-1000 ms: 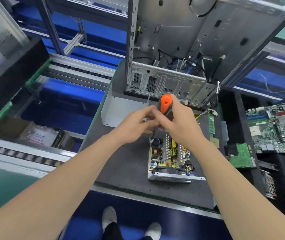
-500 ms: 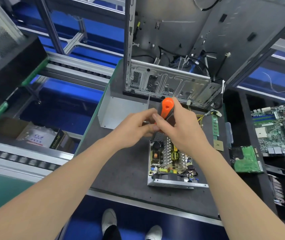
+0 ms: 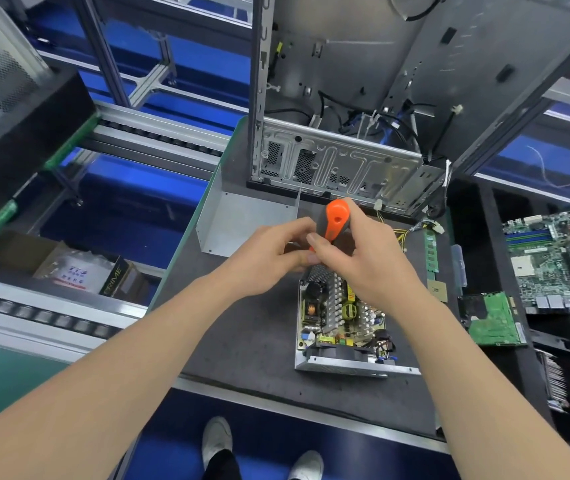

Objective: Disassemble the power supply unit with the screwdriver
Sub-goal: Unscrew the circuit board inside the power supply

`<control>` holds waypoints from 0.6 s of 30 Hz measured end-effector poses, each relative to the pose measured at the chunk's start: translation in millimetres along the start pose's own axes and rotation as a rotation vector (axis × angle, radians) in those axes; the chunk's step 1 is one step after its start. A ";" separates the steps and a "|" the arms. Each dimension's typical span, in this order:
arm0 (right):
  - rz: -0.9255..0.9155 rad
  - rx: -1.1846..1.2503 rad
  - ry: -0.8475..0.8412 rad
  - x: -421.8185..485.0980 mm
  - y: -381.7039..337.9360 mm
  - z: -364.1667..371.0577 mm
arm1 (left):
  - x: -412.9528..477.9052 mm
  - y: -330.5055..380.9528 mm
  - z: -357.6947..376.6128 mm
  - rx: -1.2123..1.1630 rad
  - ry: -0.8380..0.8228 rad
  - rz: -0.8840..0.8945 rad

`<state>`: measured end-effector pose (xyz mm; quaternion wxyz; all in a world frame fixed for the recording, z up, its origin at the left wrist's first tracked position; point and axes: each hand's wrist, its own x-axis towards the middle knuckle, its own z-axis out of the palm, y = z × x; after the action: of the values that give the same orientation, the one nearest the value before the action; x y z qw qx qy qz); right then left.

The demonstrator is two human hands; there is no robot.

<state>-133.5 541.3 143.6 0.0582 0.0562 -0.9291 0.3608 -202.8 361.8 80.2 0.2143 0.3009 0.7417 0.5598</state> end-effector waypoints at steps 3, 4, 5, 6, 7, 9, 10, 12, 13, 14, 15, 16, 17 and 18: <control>0.041 -0.002 -0.087 2.9 -3.8 -12.3 | 0.5 2.0 0.8 0.077 0.033 0.032; 0.049 -0.048 -0.094 4.7 -6.5 -16.9 | 0.8 2.2 1.5 0.076 0.043 0.030; 0.042 -0.127 -0.080 7.5 -10.1 -21.0 | 1.4 2.0 2.2 0.070 0.048 0.027; 0.038 -0.221 -0.051 10.7 -15.2 -24.2 | 1.7 1.9 3.0 0.059 0.053 0.024; 0.061 -0.310 -0.012 14.0 -21.4 -25.6 | 2.0 0.6 4.2 0.048 0.054 0.020; 0.195 -0.448 0.039 21.5 -37.0 -24.1 | 1.4 0.7 6.2 0.031 0.065 0.003; 0.270 -0.509 0.020 25.9 -45.2 -22.2 | 1.0 1.8 6.4 0.032 0.075 -0.003; 0.384 -0.518 -0.089 36.9 -58.3 -21.7 | 0.5 5.0 5.6 0.057 0.089 -0.011; 0.424 -0.483 -0.156 42.5 -63.4 -24.1 | 0.3 7.0 5.2 0.077 0.096 -0.021; 0.447 -0.467 -0.225 47.6 -67.9 -28.3 | 0.0 9.1 4.6 0.091 0.100 -0.035; 0.443 -0.491 -0.294 51.8 -71.1 -33.1 | -0.4 10.9 4.4 0.094 0.092 -0.042; 0.411 -0.538 -0.368 55.1 -72.7 -37.7 | -0.6 12.5 4.3 0.092 0.077 -0.045; 0.363 -0.583 -0.445 57.3 -73.9 -41.2 | -0.9 14.2 4.5 0.086 0.056 -0.045; 0.306 -0.617 -0.519 59.2 -73.8 -43.8 | -0.6 15.9 4.6 0.082 0.028 -0.044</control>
<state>-178.1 513.1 233.5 -0.2175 -0.0136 -0.9750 0.0445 -196.1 367.6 94.1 0.2037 0.2850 0.7734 0.5283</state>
